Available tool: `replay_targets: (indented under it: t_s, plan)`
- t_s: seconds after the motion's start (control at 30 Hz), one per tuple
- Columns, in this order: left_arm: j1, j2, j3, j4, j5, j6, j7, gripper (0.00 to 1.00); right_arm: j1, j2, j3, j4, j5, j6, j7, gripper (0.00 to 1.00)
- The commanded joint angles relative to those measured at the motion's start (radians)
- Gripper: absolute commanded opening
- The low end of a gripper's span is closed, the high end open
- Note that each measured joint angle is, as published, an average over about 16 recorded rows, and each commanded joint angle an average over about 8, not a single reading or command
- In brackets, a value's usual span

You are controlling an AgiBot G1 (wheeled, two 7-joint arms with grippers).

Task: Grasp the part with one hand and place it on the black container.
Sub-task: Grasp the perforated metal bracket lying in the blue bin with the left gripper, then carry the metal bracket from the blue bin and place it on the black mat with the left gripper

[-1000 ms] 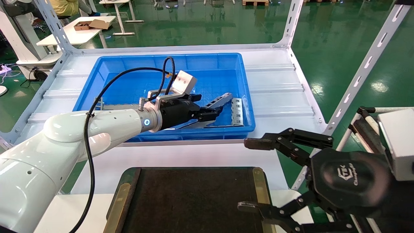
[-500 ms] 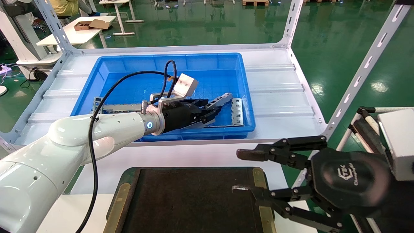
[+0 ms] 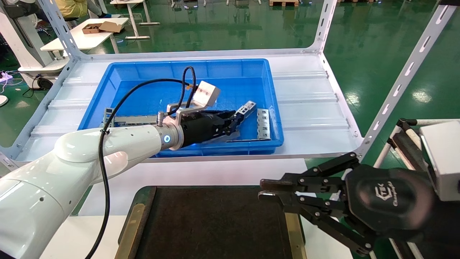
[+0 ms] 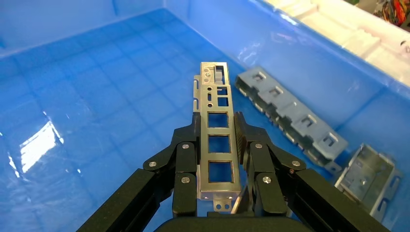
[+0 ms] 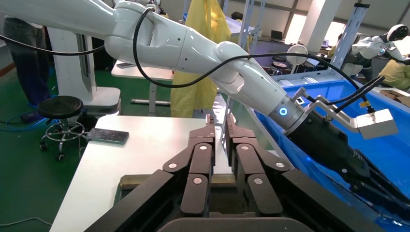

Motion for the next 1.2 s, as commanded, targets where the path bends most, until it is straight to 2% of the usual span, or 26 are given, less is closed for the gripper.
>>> replay_targets:
  t_s: [0.03,0.27,0.43,0.83,1.2]
  plan:
    - [-0.003,0.000,0.006,0.000,-0.015,-0.003,0.005,0.00,0.000,0.000,0.000,0.000,0.000,0.000,0.000,0.00]
    - [-0.040,-0.007,-0.005,0.009,-0.078,0.026,0.065,0.00,0.000,0.000,0.000,0.000,0.000,0.000,0.000,0.00]
    - [-0.074,-0.020,-0.025,0.032,-0.121,0.092,0.120,0.00,0.000,0.000,0.000,0.000,0.000,0.000,0.000,0.00]
    - [-0.100,-0.142,-0.069,0.067,-0.195,0.448,0.235,0.00,0.000,0.000,-0.001,0.000,0.000,0.000,0.000,0.00]
    - [-0.077,-0.306,-0.075,-0.018,-0.219,0.669,0.218,0.00,0.000,0.000,-0.001,0.000,0.001,0.000,0.000,0.00]
